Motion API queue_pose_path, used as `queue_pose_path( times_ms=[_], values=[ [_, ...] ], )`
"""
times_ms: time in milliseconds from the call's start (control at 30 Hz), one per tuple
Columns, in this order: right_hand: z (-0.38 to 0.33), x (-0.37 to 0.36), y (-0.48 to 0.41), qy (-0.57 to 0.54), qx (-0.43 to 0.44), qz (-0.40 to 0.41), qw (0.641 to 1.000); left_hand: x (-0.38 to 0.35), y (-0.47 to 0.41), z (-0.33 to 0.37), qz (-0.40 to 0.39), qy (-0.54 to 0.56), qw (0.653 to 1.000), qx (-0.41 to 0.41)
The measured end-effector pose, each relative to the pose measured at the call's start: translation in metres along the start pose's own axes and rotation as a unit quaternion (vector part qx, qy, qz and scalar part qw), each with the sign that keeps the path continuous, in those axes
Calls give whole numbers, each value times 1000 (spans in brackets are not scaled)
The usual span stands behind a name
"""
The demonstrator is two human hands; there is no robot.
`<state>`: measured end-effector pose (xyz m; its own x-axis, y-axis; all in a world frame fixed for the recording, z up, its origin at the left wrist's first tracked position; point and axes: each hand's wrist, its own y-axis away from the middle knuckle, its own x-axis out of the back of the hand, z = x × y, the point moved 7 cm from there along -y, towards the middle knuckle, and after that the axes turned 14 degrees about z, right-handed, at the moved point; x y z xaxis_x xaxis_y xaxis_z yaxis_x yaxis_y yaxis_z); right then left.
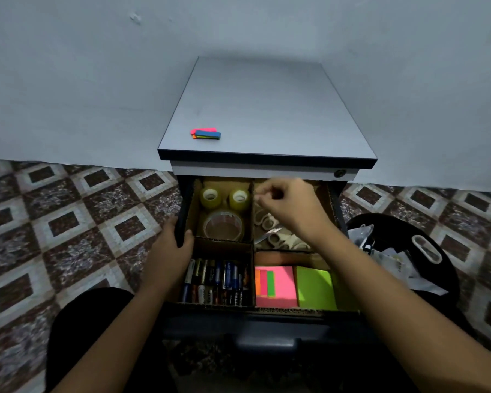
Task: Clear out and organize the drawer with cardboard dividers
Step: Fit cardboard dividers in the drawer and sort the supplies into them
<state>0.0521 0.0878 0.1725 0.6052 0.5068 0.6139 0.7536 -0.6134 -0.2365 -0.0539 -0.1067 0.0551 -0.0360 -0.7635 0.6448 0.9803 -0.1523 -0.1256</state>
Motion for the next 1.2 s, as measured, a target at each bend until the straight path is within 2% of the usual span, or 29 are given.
queue_pose_path(
  times_ms=[133, 333, 600, 1200],
  values=[
    [-40, -15, -49, 34, 89, -1, 995, 0, 0, 1, 1, -2, 1000, -2],
    [-67, -53, -105, 139, 202, 6, 969, 1, -2, -2, 4, -9, 1000, 4],
    [-65, -82, -130, 229, 241, -15, 943, 1, -2, -1, 5, 7, 1000, -11],
    [-65, -81, -119, 262, 291, -23, 920, -3, -4, -5, 4, 9, 1000, -11]
  ],
)
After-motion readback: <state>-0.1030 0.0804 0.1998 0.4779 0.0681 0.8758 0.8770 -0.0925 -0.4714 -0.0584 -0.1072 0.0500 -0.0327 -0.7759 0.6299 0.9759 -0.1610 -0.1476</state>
